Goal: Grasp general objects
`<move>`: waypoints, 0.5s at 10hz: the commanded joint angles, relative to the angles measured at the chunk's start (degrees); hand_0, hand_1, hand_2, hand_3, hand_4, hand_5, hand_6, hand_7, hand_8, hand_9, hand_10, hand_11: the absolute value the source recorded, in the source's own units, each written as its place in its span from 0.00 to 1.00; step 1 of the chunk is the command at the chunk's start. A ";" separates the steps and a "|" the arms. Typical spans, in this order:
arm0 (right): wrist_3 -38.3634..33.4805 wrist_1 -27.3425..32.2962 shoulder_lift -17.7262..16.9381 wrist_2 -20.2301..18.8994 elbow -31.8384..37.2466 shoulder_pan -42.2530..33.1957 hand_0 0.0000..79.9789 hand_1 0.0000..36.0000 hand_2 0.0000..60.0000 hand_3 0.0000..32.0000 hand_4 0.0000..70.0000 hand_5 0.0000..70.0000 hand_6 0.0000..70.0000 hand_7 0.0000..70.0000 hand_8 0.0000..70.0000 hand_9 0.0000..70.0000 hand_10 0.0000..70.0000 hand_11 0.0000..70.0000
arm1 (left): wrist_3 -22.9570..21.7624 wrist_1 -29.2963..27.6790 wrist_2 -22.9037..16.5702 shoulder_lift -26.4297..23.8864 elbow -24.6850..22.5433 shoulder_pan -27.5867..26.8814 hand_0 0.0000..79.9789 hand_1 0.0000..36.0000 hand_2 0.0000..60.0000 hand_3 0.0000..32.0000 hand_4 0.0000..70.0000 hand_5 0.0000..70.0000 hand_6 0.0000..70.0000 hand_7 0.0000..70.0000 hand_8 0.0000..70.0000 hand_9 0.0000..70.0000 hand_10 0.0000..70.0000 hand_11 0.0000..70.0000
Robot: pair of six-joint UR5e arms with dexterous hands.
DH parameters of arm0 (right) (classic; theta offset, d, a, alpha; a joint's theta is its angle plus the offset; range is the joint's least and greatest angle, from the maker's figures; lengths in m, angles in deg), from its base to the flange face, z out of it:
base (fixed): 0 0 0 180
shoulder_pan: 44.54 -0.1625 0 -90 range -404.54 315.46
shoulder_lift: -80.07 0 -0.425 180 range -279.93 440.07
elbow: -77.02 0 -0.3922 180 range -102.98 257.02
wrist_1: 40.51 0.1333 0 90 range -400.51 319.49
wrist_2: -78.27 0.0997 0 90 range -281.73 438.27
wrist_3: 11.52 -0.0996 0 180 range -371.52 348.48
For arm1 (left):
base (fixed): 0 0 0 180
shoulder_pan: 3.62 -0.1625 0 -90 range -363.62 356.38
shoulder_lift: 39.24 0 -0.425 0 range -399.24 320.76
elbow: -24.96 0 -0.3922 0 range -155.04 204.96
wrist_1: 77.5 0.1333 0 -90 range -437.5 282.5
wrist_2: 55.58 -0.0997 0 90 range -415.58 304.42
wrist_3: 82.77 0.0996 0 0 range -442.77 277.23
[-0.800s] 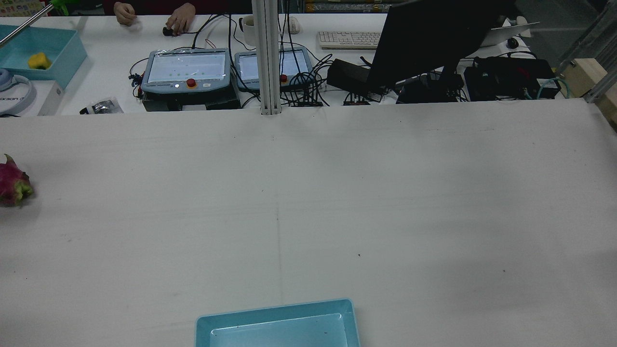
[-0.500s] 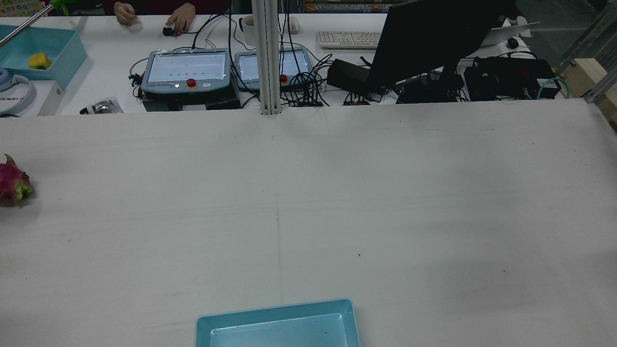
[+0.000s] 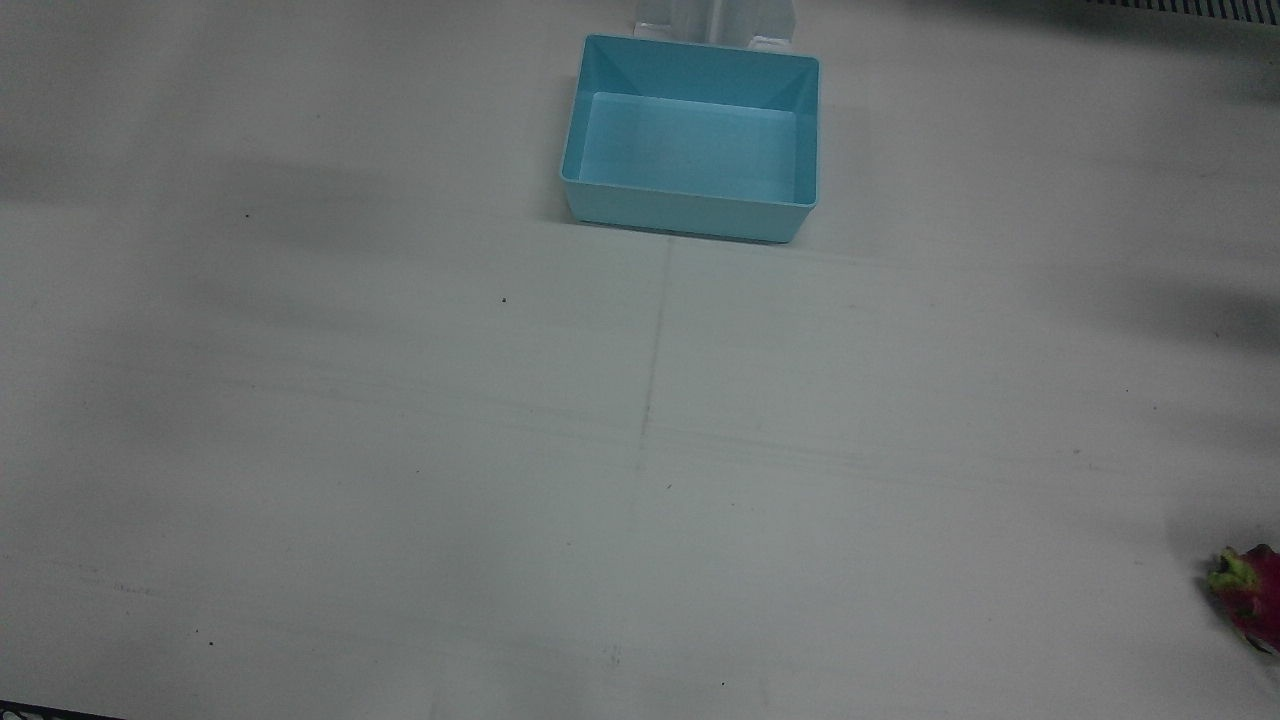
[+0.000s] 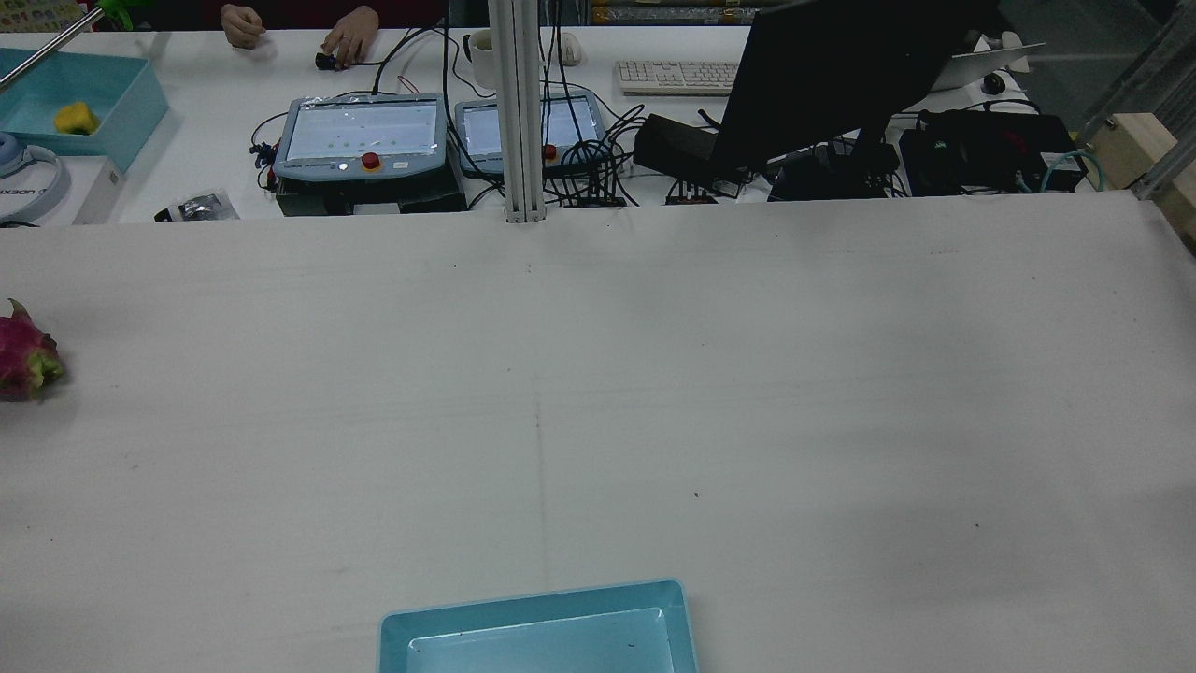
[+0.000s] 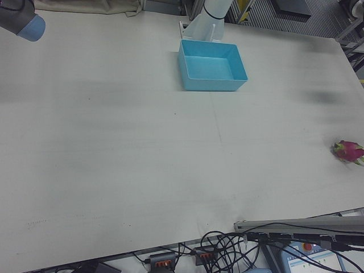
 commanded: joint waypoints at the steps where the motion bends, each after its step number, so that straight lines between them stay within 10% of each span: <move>1: 0.00 0.00 -0.07 0.00 0.00 0.00 0.00 0.00 0.00 0.00 0.00 0.00 0.00 0.00 0.00 0.00 0.00 0.00 | 0.37 -2.21 -0.01 1.35 0.58 0.23 0.53 0.00 0.00 0.00 0.56 0.48 0.51 0.45 0.19 0.19 0.19 0.28; 5: 0.00 0.00 0.02 0.00 0.00 0.00 0.00 0.00 0.00 0.00 0.00 0.00 0.00 0.00 0.00 0.00 0.00 0.00 | 0.54 -15.05 0.43 7.86 8.32 0.32 0.52 0.00 0.00 0.00 0.54 0.46 0.50 0.42 0.18 0.18 0.17 0.25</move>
